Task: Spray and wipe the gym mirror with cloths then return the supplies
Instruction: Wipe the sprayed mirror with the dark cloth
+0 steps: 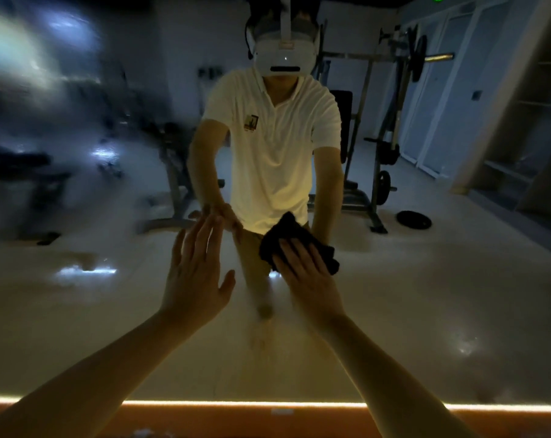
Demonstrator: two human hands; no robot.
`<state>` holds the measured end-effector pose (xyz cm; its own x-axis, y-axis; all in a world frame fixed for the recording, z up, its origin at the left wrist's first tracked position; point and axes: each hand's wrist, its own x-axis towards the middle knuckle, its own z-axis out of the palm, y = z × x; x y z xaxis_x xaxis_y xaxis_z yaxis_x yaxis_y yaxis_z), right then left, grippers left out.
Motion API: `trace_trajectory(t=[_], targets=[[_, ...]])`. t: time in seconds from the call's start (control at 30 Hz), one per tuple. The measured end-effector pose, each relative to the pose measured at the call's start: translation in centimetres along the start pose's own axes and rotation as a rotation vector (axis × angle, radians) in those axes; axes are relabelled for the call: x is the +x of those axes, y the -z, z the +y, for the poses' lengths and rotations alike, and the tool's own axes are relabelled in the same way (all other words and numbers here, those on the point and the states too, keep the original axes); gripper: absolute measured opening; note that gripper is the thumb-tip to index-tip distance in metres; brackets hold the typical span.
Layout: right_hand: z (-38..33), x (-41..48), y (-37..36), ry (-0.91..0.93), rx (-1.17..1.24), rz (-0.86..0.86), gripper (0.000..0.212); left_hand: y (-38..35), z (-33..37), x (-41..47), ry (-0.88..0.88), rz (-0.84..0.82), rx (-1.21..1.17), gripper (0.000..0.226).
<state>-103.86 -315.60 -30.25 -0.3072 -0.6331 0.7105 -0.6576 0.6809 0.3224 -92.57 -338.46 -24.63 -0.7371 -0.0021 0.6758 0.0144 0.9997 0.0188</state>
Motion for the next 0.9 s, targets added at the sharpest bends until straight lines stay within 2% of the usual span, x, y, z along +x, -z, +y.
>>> trace_trajectory(t=[0.17,0.37,0.47,0.6,0.67,0.77,0.9], targets=[[-1.8,7.2,1.0,0.267,-0.055,0.034,0.058,3.9,-3.2,2.1,0.009,0.082,0.021,0.100],[0.3,11.2,4.4,0.422,-0.064,-0.104,0.065,7.9,-5.2,5.7,-0.003,0.116,0.036,0.102],[1.6,13.8,6.4,0.389,-0.093,-0.041,0.057,9.5,-5.5,8.1,-0.012,0.146,0.079,0.100],[4.1,19.3,10.2,0.384,-0.171,0.000,0.078,12.0,-5.8,11.5,-0.051,0.202,0.125,0.100],[5.5,22.3,12.4,0.348,-0.188,0.051,0.081,13.2,-6.0,13.0,-0.072,0.223,0.161,0.095],[7.4,26.2,15.6,0.293,-0.193,0.150,0.079,14.8,-6.4,15.3,-0.087,0.200,0.255,0.092],[9.9,30.5,19.2,0.277,-0.242,0.185,0.074,17.3,-6.5,18.2,-0.116,0.211,0.332,0.092]])
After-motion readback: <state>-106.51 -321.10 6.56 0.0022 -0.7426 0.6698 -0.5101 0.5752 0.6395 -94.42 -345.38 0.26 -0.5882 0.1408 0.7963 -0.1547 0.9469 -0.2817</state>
